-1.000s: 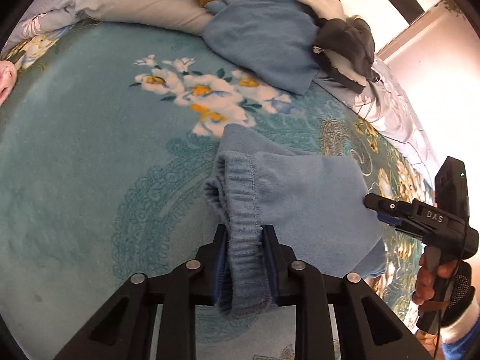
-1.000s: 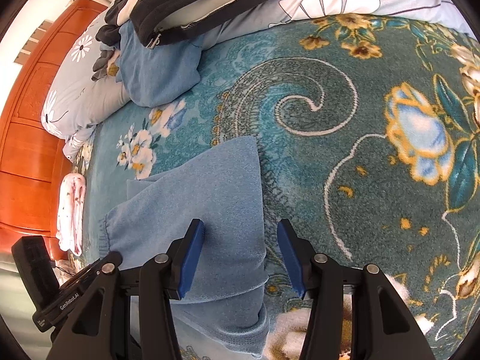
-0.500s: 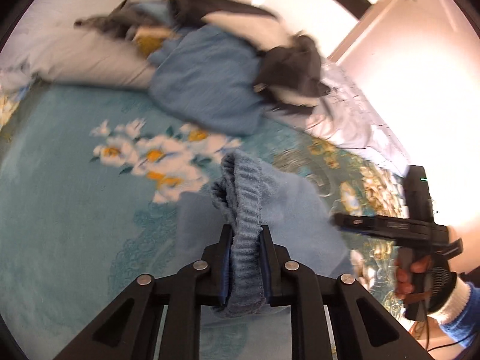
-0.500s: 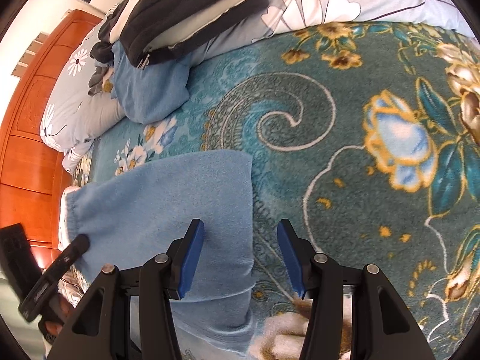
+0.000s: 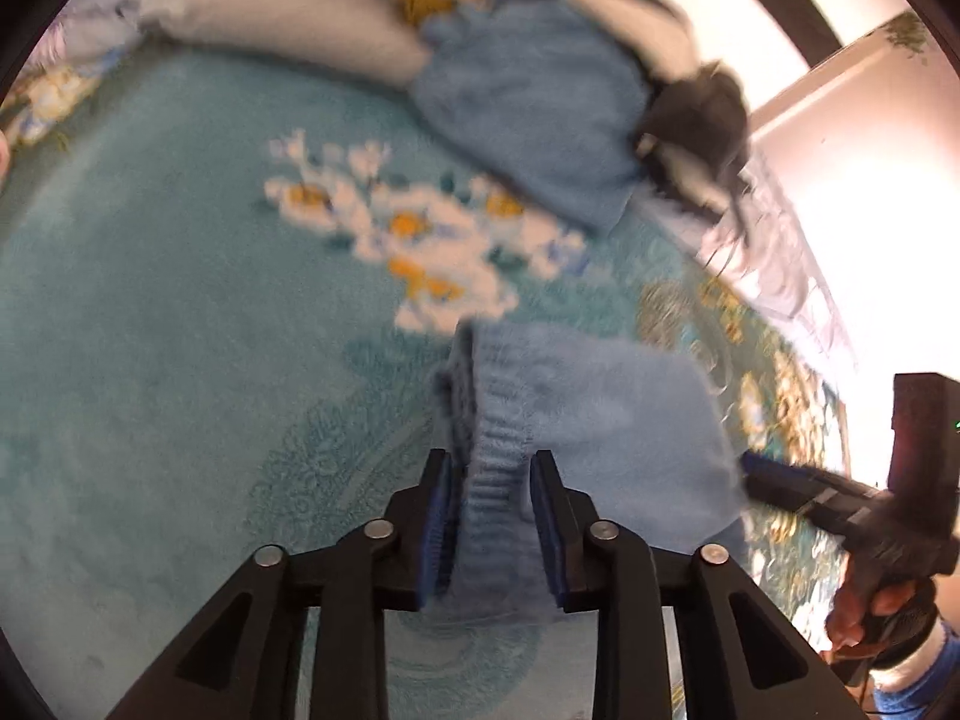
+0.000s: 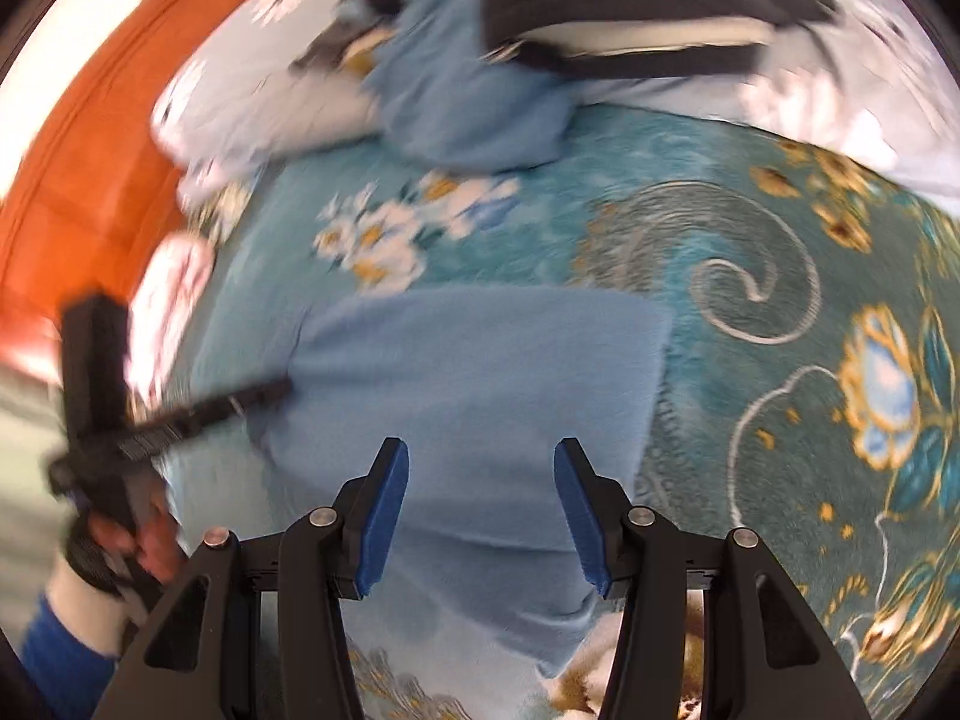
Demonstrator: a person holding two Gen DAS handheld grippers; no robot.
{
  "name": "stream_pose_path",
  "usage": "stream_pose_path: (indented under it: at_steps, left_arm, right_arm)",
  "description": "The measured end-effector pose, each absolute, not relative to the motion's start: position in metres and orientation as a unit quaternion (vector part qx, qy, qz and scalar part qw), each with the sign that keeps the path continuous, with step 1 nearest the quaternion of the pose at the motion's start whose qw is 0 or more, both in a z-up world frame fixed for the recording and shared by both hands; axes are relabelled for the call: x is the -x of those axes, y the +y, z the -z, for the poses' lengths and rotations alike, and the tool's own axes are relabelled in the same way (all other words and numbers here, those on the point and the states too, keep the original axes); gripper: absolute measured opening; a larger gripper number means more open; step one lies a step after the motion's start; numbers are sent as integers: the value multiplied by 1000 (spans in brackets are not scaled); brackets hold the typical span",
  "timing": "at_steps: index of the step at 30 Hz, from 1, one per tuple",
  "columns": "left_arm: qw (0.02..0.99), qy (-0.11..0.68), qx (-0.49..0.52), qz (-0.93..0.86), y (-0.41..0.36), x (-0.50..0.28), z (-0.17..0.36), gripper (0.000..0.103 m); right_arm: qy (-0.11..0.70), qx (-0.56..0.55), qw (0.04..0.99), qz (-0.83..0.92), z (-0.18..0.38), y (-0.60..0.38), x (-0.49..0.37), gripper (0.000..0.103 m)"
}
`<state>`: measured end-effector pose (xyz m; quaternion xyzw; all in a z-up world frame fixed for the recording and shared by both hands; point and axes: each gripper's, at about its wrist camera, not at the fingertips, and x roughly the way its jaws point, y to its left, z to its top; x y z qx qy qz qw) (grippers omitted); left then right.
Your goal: Fold clothes
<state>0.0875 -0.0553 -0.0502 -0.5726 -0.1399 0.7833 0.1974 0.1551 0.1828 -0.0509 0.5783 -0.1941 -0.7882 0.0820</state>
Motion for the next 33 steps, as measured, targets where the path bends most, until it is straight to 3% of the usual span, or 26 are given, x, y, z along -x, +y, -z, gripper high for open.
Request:
stream_pose_path:
  at_steps: [4, 9, 14, 21, 24, 26, 29, 33]
  left_arm:
    - [244, -143, 537, -795, -35, -94, 27, 40]
    - [242, -116, 581, -769, -13, -92, 65, 42]
    - [227, -155, 596, -754, -23, -97, 96, 42]
    - [236, -198, 598, -740, -31, -95, 87, 43]
    - [246, -219, 578, -747, -37, -96, 72, 53]
    - [240, -226, 568, -754, -44, -97, 65, 71]
    - [211, -237, 570, -758, -59, -97, 69, 82]
    - [175, -251, 596, -742, -73, -98, 92, 88]
  right_arm:
    - [-174, -593, 77, 783, 61, 174, -162, 52]
    - [-172, -597, 77, 780, 62, 173, -166, 52]
    - [-181, -605, 70, 772, 75, 173, -169, 52]
    - [-176, -615, 70, 765, 85, 170, -166, 56]
    - [-197, -601, 77, 771, 77, 177, -168, 56]
    - [-219, -586, 83, 776, 70, 185, -170, 56]
    - [-244, -570, 70, 781, 67, 203, -171, 60]
    - [-336, -560, 50, 756, 87, 237, -176, 68]
